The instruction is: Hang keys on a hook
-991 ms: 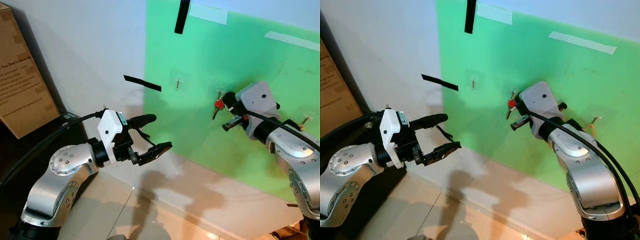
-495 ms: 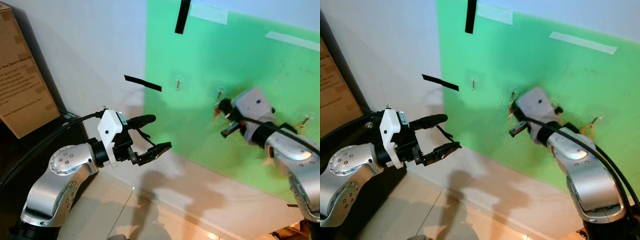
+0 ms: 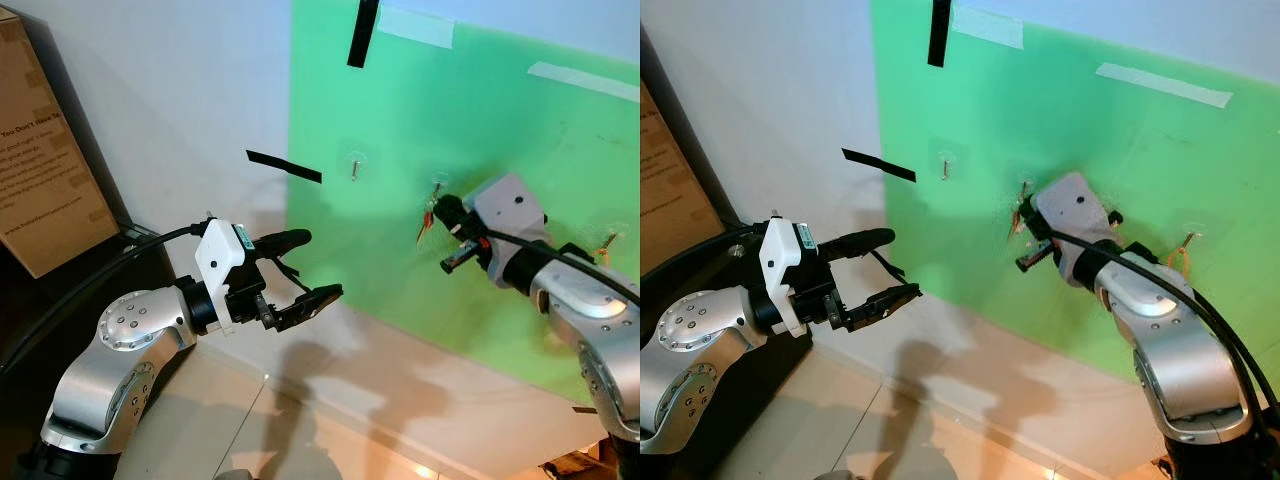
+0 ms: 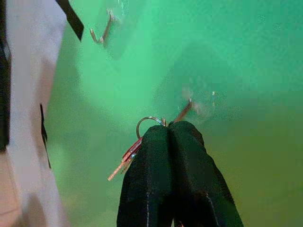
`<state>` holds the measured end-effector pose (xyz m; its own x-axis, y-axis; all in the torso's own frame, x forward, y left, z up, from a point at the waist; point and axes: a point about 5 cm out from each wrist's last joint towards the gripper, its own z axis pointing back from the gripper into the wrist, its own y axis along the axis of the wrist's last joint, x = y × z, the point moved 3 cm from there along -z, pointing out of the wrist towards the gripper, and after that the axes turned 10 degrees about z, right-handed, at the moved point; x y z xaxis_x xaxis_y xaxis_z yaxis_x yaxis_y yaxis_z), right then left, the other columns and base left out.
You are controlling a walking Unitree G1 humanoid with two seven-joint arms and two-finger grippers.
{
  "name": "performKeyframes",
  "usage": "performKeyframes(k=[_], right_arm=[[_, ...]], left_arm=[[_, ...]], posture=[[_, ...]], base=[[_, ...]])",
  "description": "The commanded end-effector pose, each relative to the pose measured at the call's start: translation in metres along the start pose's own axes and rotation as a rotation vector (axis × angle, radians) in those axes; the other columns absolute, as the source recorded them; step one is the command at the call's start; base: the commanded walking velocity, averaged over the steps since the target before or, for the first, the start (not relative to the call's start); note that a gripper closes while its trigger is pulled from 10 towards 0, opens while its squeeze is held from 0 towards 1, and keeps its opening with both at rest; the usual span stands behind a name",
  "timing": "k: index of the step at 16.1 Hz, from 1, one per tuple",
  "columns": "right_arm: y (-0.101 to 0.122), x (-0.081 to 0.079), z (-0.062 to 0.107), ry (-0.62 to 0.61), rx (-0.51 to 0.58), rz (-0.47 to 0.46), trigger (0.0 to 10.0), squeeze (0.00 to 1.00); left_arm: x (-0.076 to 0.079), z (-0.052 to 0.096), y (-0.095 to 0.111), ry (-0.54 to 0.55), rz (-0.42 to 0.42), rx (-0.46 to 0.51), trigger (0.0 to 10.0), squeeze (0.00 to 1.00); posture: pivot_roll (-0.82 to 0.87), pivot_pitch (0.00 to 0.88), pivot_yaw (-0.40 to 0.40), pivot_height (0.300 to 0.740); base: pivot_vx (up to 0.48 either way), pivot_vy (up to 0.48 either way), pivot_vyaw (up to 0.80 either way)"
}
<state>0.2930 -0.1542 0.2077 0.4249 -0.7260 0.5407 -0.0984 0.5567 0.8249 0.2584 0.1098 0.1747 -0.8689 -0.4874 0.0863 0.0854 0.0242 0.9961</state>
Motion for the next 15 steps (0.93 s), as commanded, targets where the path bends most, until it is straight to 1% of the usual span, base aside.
performKeyframes(k=[1, 3, 5, 9, 12, 15], right_arm=[[0.009, 0.006, 0.003, -0.017, 0.034, -0.003, 10.0, 0.0], [0.012, 0.008, 0.002, -0.031, 0.051, -0.008, 10.0, 0.0], [0.011, 0.011, 0.0, -0.054, 0.044, -0.009, 10.0, 0.0], [-0.002, 0.016, -0.002, -0.097, -0.026, 0.005, 10.0, 0.0], [-0.006, 0.016, -0.003, -0.102, -0.046, 0.005, 10.0, 0.0], [-0.009, 0.013, -0.003, -0.087, -0.06, 0.001, 10.0, 0.0]], left_arm=[[-0.001, -0.001, 0.001, 0.001, -0.007, -0.004, 10.0, 0.0], [-0.001, 0.0, 0.001, 0.001, -0.007, -0.005, 10.0, 0.0], [-0.001, 0.0, 0.001, 0.001, -0.008, -0.006, 10.0, 0.0], [-0.001, 0.001, 0.0, 0.001, -0.01, -0.009, 10.0, 0.0], [-0.001, 0.001, 0.0, -0.001, -0.01, -0.01, 10.0, 0.0], [0.0, 0.0, 0.0, -0.002, -0.01, -0.01, 10.0, 0.0]], posture=[[0.03, 0.0, -0.053, 0.74], [0.03, 0.0, -0.054, 0.74], [0.03, 0.0, -0.056, 0.74], [0.03, 0.0, -0.057, 0.74], [0.03, 0.0, -0.057, 0.74], [0.03, 0.0, -0.057, 0.74]], base=[[0.0, 0.0, 0.0], [0.0, 0.0, 0.0], [0.0, 0.0, 0.0], [0.0, 0.0, 0.0], [0.0, 0.0, 0.0], [0.0, 0.0, 0.0]])
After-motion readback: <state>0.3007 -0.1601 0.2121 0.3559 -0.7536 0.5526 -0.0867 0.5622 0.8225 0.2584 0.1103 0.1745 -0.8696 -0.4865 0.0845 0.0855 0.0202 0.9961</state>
